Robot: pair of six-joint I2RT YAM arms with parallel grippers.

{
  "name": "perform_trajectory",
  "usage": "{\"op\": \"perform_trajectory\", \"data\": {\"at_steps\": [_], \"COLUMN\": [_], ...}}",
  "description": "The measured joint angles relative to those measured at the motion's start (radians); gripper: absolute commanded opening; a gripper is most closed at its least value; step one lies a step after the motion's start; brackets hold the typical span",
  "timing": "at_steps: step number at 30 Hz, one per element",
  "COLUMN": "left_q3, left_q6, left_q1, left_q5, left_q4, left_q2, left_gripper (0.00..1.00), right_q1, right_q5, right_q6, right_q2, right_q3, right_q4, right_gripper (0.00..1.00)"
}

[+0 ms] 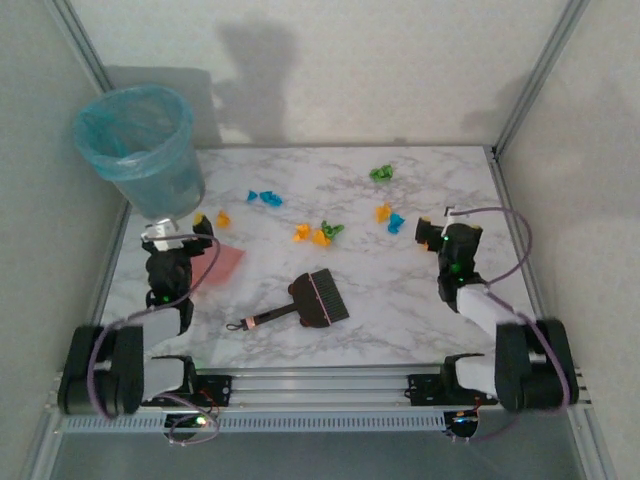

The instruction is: Sweep away the paper scraps from the table

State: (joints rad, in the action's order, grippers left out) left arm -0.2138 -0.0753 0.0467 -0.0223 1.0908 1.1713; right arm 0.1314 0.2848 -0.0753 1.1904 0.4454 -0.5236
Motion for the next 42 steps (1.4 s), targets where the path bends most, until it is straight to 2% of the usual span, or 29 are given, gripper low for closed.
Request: {"op": "perform_trajectory", "data": {"at_steps": [5, 7, 10, 12, 15, 17, 20, 23, 25, 32, 37, 42], "left_q3": [-0.068, -0.104, -0.150, -0.164, -0.184, -0.230, -0.317, -0.409, -0.465, -0.519, -0.463, -0.386], "left_q6": [-0.099, -0.188, -0.341, -0.438, -0.523, -0.546, -0.535, -0.510, -0.497, -0.505, -0.560, -0.613], "left_q1": [-0.049, -0.076, -0.109, -0.113, -0.119, -0.148, -0.266, -0.441, -0.550, -0.868, -0.920, -0.933], "left_q5": [-0.005, -0.065, -0.166, -0.188, -0.143, -0.094, -0.049, -0.054, -0.074, -0.169, -0.178, -0.124], "left_q4": [-0.103, -0.169, -0.278, -0.327, -0.373, -0.431, -0.535, -0.700, -0.824, -1.221, -1.355, -1.408], "left_q2": [-0.258, -0.320, -0.378, -0.399, -0.387, -0.351, -0.294, -0.244, -0.204, -0.067, -0.052, -0.057], "left_gripper": [1.00, 0.99, 1.00, 1.00, 0.99, 0.99, 1.00, 0.97, 0.95, 0.95, 0.95, 0.94], "right_q1": [0.000, 0.000, 0.000, -0.001, 0.006, 0.053, 0.249, 0.455, 0.526, 0.574, 0.576, 0.576], "right_q5": [-0.025, -0.024, -0.027, -0.069, -0.200, -0.279, -0.340, -0.359, -0.365, -0.318, -0.281, -0.207], "right_q6": [-0.138, -0.232, -0.394, -0.487, -0.580, -0.616, -0.610, -0.575, -0.564, -0.559, -0.565, -0.577], "right_q2": [-0.305, -0.356, -0.361, -0.342, -0.284, -0.226, -0.121, -0.050, -0.037, -0.021, -0.019, -0.080], "right_q3": [0.033, 0.067, 0.164, 0.216, 0.262, 0.290, 0.370, 0.437, 0.434, 0.285, 0.264, 0.240], "right_q4": [0.128, 0.216, 0.416, 0.520, 0.610, 0.662, 0.791, 0.882, 0.907, 0.875, 0.856, 0.857], "right_gripper": [0.99, 0.99, 0.99, 0.99, 0.89, 0.87, 0.85, 0.75, 0.75, 0.75, 0.75, 0.77]}}
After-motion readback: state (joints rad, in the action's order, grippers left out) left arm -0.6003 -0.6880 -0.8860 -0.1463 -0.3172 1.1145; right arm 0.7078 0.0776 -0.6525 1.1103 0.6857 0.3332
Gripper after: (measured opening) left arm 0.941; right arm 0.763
